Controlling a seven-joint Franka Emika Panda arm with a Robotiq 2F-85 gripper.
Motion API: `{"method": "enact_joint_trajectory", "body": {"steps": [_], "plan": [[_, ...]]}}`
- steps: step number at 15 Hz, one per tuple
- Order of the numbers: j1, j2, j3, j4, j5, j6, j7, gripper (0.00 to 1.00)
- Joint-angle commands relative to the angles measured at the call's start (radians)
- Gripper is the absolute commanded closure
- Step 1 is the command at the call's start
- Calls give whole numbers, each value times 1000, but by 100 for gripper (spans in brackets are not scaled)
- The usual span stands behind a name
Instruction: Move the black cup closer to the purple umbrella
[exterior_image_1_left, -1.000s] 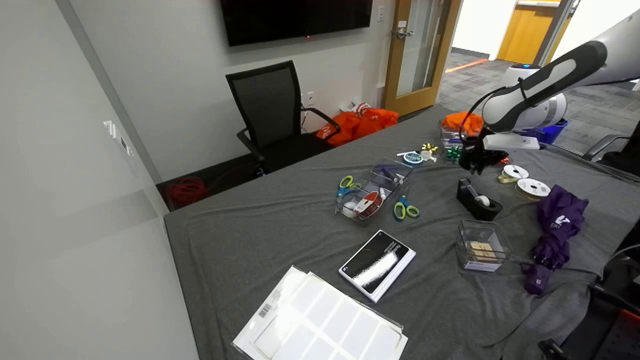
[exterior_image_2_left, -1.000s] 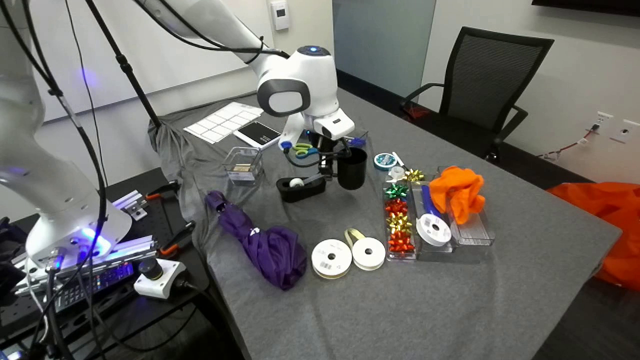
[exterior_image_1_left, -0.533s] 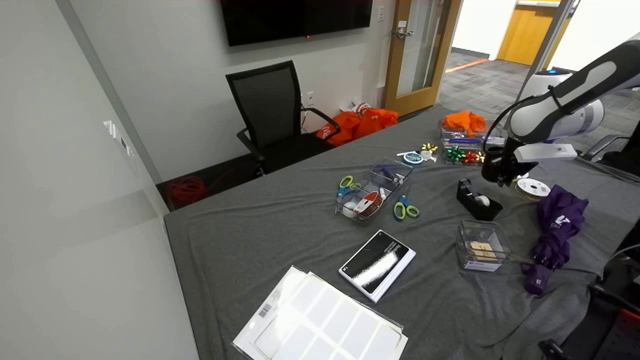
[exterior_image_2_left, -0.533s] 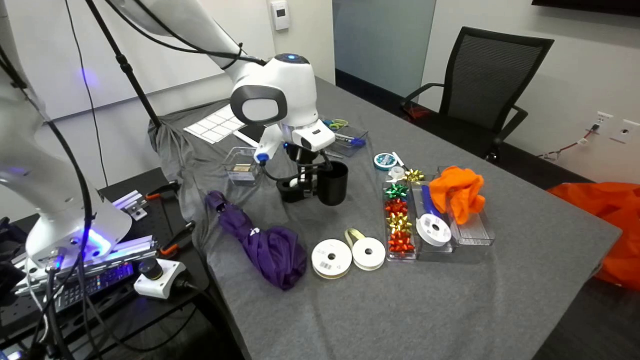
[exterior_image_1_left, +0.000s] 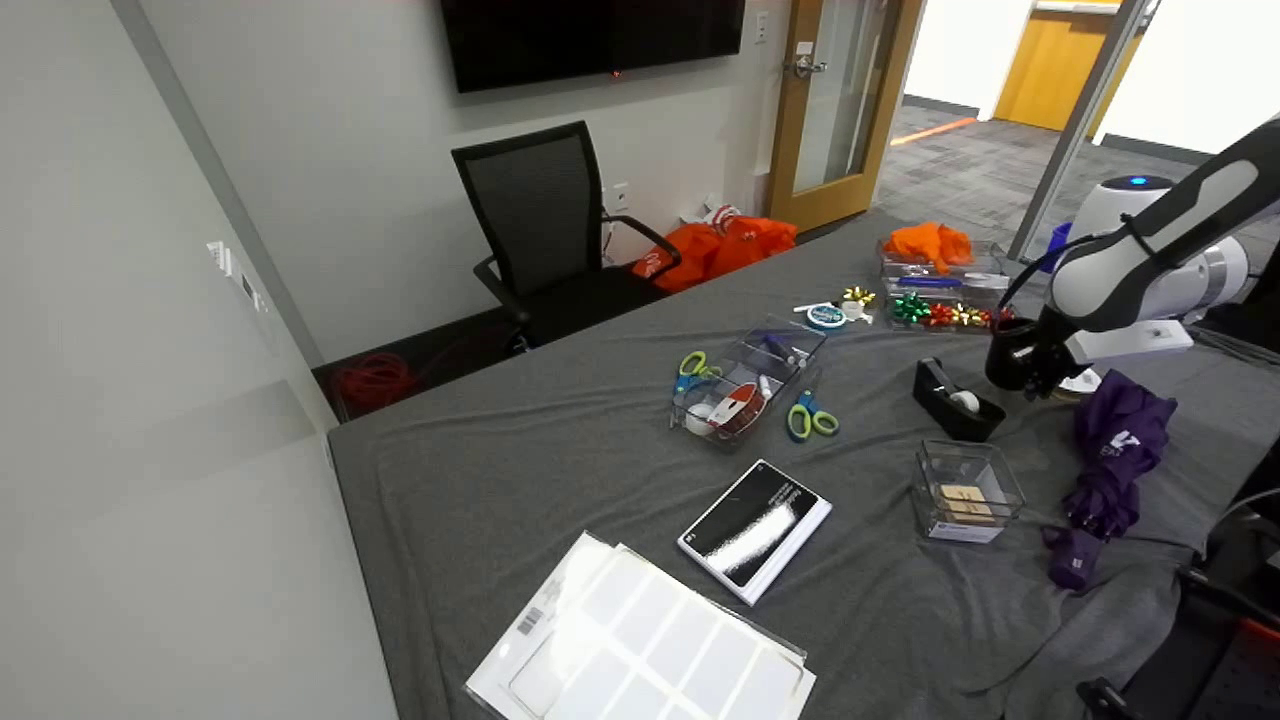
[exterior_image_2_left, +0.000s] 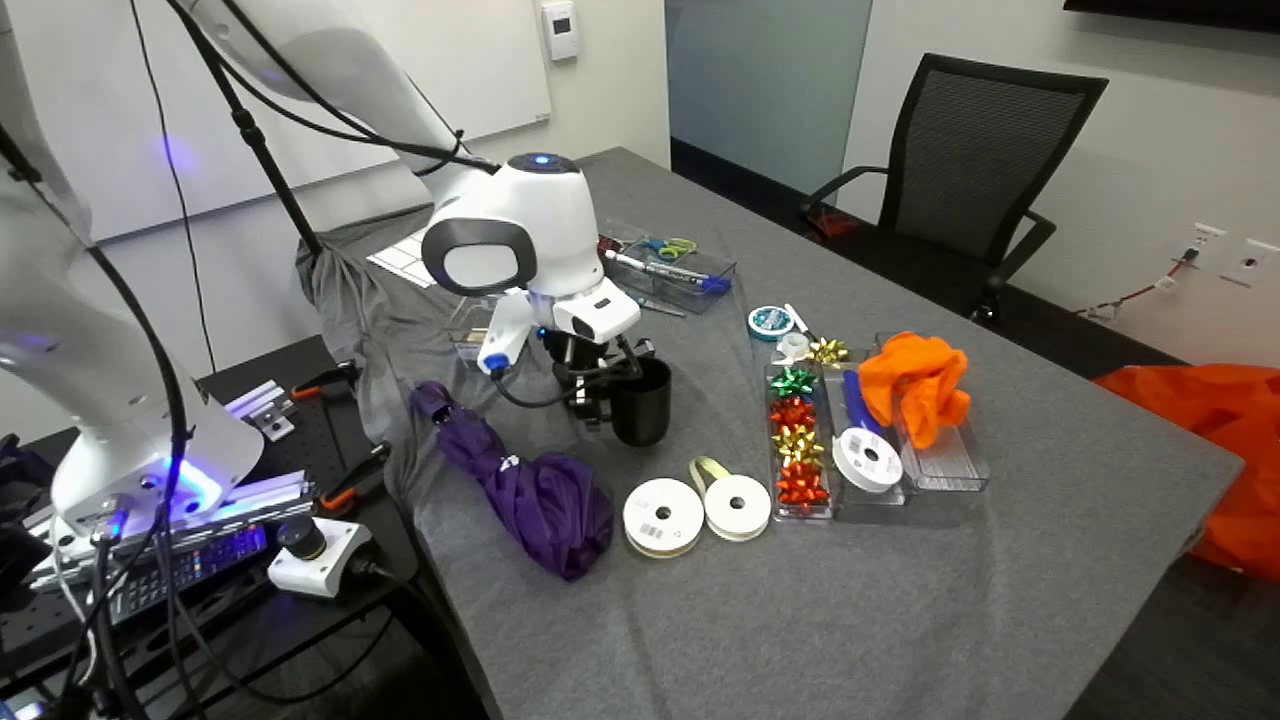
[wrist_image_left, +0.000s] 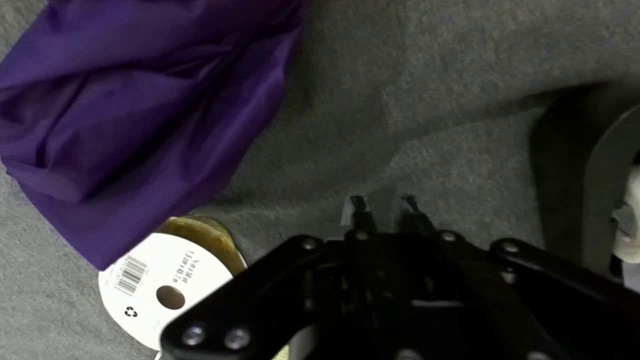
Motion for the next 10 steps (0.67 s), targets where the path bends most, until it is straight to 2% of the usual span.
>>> {"method": "enact_joint_trajectory", "body": {"steps": [1, 2, 4, 10], "plan": [[-19, -31, -17, -52, -26, 67, -56, 95], [-14, -28, -26, -56, -32, 81, -57, 57], [-8, -28, -38, -61, -40, 96, -55, 50], [4, -37, -56, -61, -61, 101, -46, 8]]}}
